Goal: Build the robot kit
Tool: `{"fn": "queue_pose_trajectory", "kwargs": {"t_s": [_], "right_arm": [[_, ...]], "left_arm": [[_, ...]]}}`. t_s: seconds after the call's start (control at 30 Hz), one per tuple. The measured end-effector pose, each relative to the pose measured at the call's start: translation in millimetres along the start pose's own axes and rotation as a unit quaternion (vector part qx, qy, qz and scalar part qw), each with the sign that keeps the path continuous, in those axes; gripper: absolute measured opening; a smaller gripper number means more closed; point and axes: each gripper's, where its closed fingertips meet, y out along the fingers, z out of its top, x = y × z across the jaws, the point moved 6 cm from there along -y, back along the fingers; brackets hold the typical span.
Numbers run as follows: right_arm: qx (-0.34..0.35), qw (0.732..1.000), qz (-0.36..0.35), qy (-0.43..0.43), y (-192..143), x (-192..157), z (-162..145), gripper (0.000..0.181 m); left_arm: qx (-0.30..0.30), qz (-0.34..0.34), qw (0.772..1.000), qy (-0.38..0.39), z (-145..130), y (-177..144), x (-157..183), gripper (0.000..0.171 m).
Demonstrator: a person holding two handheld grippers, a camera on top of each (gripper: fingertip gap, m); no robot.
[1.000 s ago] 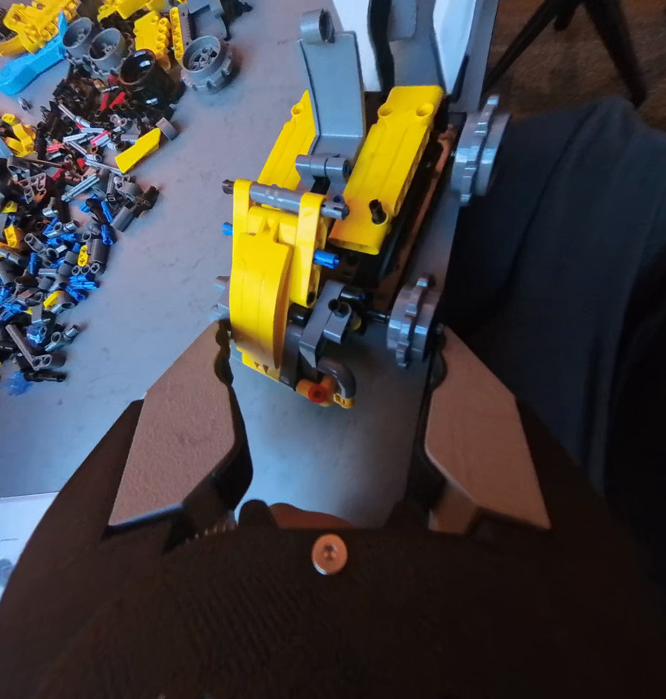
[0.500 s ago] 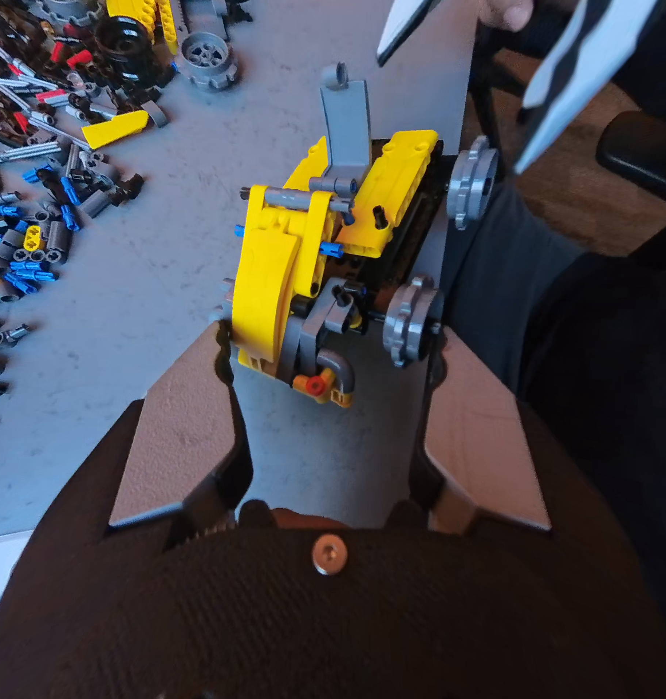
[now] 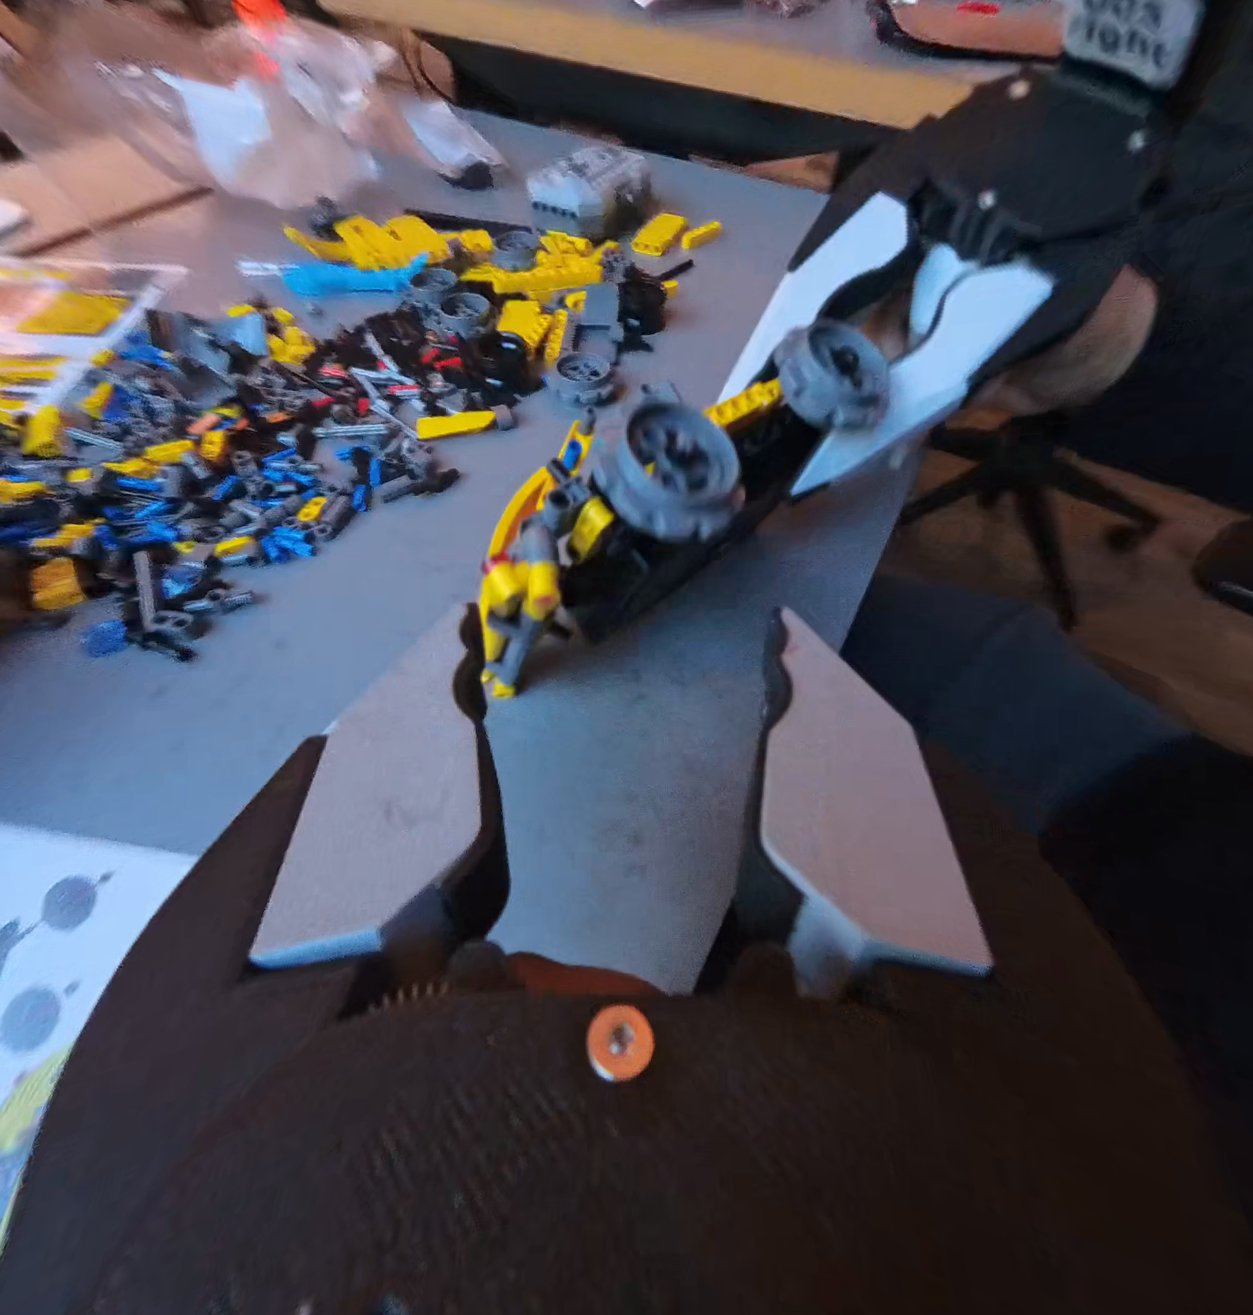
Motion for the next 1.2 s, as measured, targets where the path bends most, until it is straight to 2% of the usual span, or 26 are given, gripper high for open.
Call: {"fn": "queue_pose_trajectory", "kwargs": {"t_s": [0.1,0.13,0.17,0.23,0.33,0.37,0.47,0.53,0.6,0.63,0.7,0.77,0.83,0.87,0.93,1.03,1.13,1.17,1.2], "right_arm": [[0.001,0.993,0.083,0.089,-2,9,0,0.036],[0.001,0.986,0.116,0.119,-2,13,1,0.036],[-0.002,0.978,0.148,0.150,-1,16,2,0.036],[-0.016,0.956,0.208,0.208,4,24,4,0.035],[-0.032,0.909,0.253,0.331,18,41,11,0.035],[-0.035,0.899,0.261,0.350,23,44,12,0.036],[-0.041,0.891,0.272,0.361,29,46,13,0.036],[-0.046,0.869,0.282,0.403,32,48,11,0.036],[-0.043,0.847,0.284,0.448,35,55,10,0.036],[-0.039,0.845,0.275,0.457,36,60,12,0.036],[-0.044,0.863,0.244,0.441,32,67,14,0.036],[-0.061,0.885,0.198,0.417,25,72,13,0.047],[-0.064,0.892,0.181,0.409,18,74,13,0.046],[-0.062,0.888,0.183,0.417,16,75,13,0.045],[-0.059,0.879,0.200,0.429,13,75,16,0.030],[-0.082,0.867,0.204,0.446,7,82,15,0.026],[-0.110,0.835,0.232,0.487,2,90,5,0.027],[-0.110,0.828,0.232,0.499,2,94,4,0.028],[-0.108,0.825,0.229,0.506,3,98,5,0.028]], "left_arm": [[-0.050,0.008,0.998,0.033,-20,4,-1,0.077],[-0.075,0.001,0.997,0.021,-25,7,-4,0.080],[-0.081,-0.018,0.997,-0.003,-25,10,-6,0.072],[-0.055,-0.081,0.994,-0.046,-16,12,-5,0.056],[-0.075,-0.086,0.989,-0.097,-18,15,-23,0.031],[-0.081,-0.096,0.986,-0.113,-20,15,-28,0.029],[-0.068,-0.114,0.980,-0.148,-19,12,-35,0.030],[-0.078,-0.112,0.978,-0.160,-22,13,-39,0.022],[-0.094,-0.119,0.974,-0.166,-24,17,-42,0.022],[-0.102,-0.126,0.972,-0.171,-24,19,-43,0.023],[-0.110,-0.137,0.965,-0.197,-24,24,-48,0.022],[-0.108,-0.162,0.953,-0.234,-23,25,-51,0.023],[-0.096,-0.174,0.944,-0.262,-22,24,-55,0.024],[-0.086,-0.175,0.941,-0.278,-21,25,-57,0.025],[-0.064,-0.186,0.926,-0.322,-16,27,-59,0.022],[-0.031,-0.188,0.893,-0.407,-15,35,-56,0.025],[-0.021,-0.218,0.871,-0.441,-13,37,-46,0.032],[-0.017,-0.219,0.876,-0.430,-12,37,-44,0.032],[-0.012,-0.199,0.891,-0.407,-11,36,-45,0.029]]}}
